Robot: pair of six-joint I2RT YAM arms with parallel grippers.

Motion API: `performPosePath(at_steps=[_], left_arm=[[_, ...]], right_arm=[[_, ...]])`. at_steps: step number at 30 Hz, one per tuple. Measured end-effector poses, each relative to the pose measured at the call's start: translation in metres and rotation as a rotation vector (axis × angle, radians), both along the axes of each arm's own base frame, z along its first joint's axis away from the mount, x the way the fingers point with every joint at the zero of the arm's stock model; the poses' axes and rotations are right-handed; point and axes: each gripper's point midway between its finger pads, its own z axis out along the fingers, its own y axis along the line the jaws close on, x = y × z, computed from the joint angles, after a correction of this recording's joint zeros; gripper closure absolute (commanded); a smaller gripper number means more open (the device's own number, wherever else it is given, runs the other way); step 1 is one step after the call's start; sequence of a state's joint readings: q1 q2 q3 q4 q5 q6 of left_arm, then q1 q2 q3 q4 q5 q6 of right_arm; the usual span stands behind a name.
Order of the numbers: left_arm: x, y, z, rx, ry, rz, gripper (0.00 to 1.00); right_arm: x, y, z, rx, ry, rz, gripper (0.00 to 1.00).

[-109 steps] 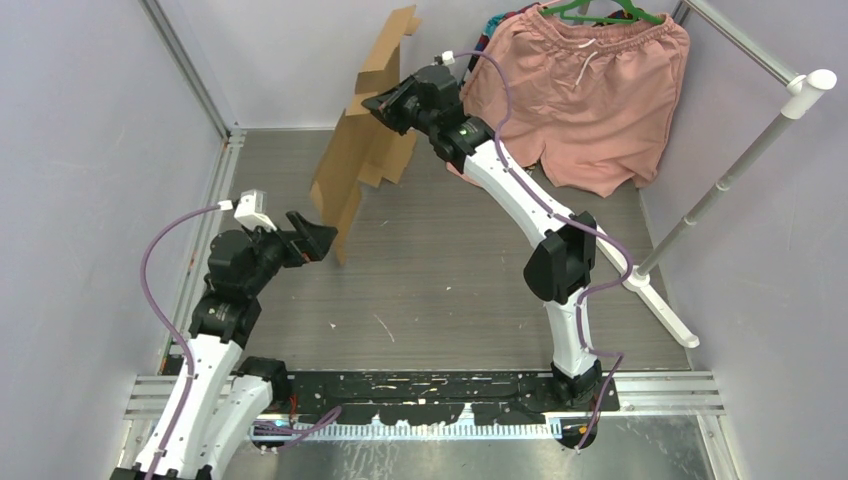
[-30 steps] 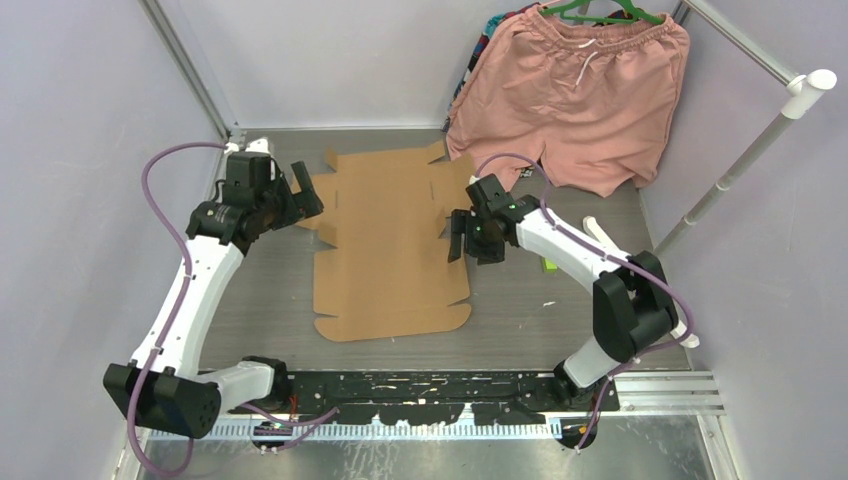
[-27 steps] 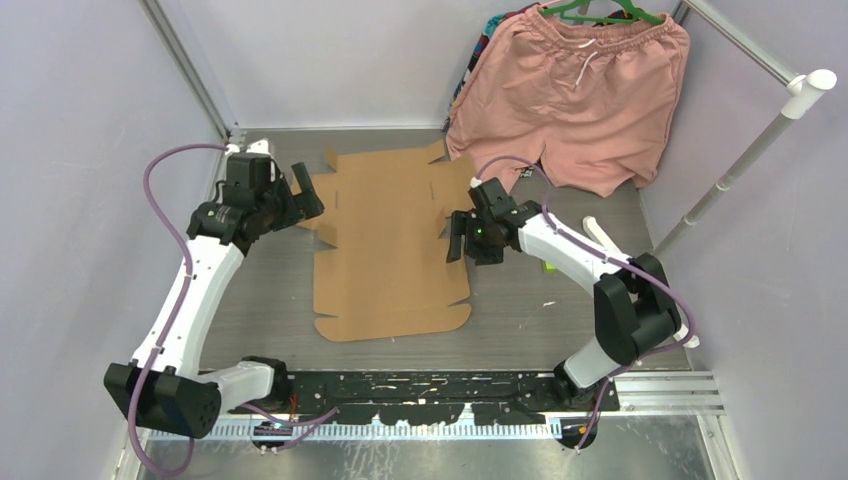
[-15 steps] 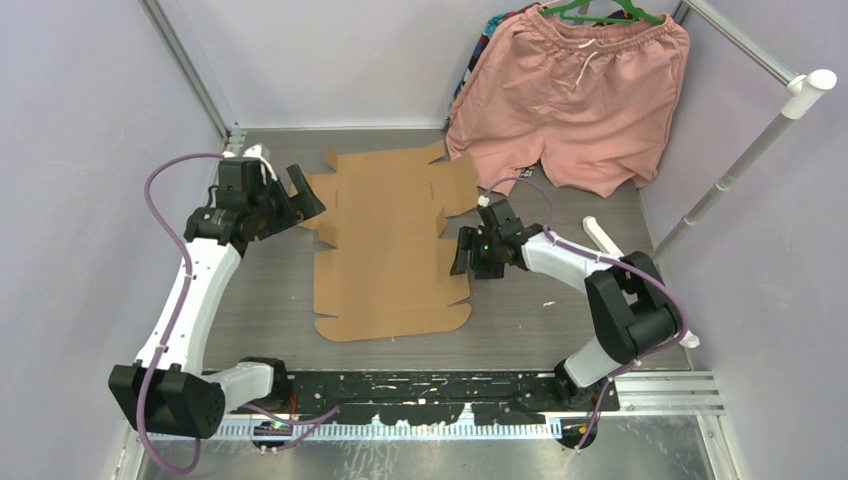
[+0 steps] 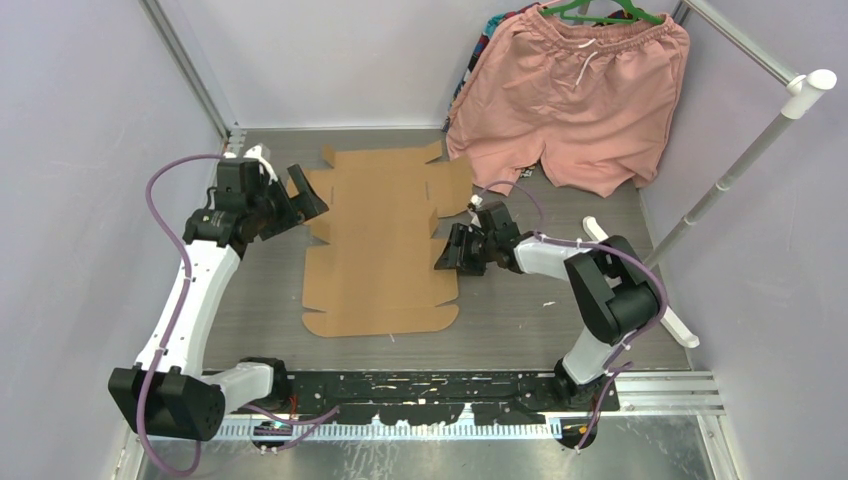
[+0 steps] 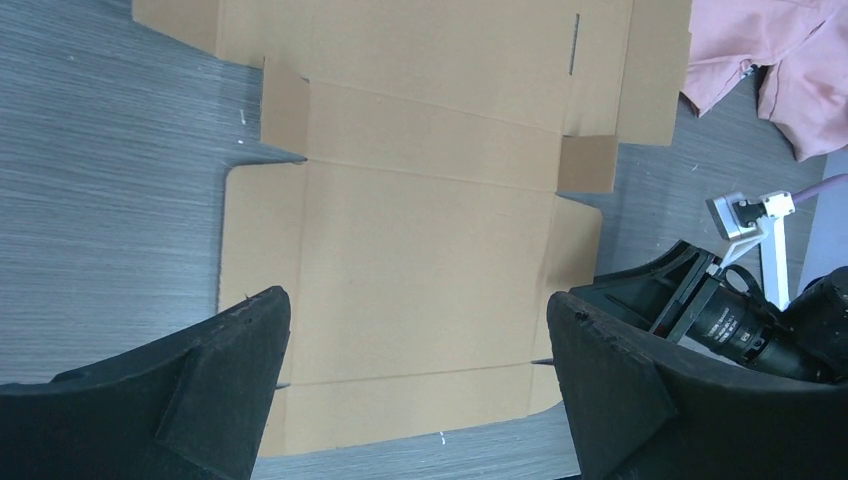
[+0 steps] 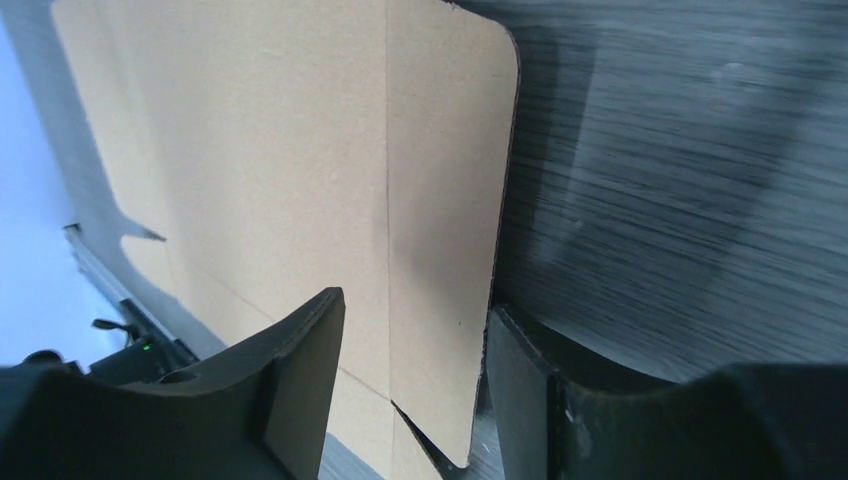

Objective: Fold the paper box

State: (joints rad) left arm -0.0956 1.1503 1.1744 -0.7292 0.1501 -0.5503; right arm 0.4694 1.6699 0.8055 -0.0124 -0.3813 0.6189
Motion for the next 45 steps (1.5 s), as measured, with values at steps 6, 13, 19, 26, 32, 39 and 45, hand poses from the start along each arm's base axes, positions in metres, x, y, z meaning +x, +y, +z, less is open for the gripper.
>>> performPosePath(at_steps=[6, 13, 19, 26, 32, 39, 45], left_arm=[[0.000, -0.001, -0.003, -0.004, 0.003, -0.004, 0.00], [-0.003, -0.001, -0.010, -0.007, 0.011, -0.005, 0.00], [-0.005, -0.004, -0.007, -0.035, 0.002, -0.006, 0.00], [-0.016, -0.007, 0.017, -0.083, -0.065, -0.015, 0.00], [-0.026, -0.012, 0.033, -0.129, -0.101, -0.026, 0.00], [-0.034, -0.018, 0.040, -0.177, -0.108, -0.027, 0.00], [-0.049, -0.018, 0.023, -0.231, -0.074, 0.014, 0.00]], right_arm=[[-0.002, 0.014, -0.001, 0.095, 0.004, 0.016, 0.55], [-0.011, 0.028, -0.011, 0.133, 0.059, 0.031, 0.87], [-0.004, 0.050, 0.009, 0.194, 0.059, 0.037, 0.91], [0.014, 0.074, 0.043, 0.307, 0.108, -0.061, 0.99], [0.049, 0.101, 0.102, 0.434, 0.050, -0.132, 0.99], [0.075, 0.113, 0.124, 0.571, 0.064, -0.244, 0.99], [0.090, 0.131, 0.096, 0.636, 0.183, -0.314, 0.99]])
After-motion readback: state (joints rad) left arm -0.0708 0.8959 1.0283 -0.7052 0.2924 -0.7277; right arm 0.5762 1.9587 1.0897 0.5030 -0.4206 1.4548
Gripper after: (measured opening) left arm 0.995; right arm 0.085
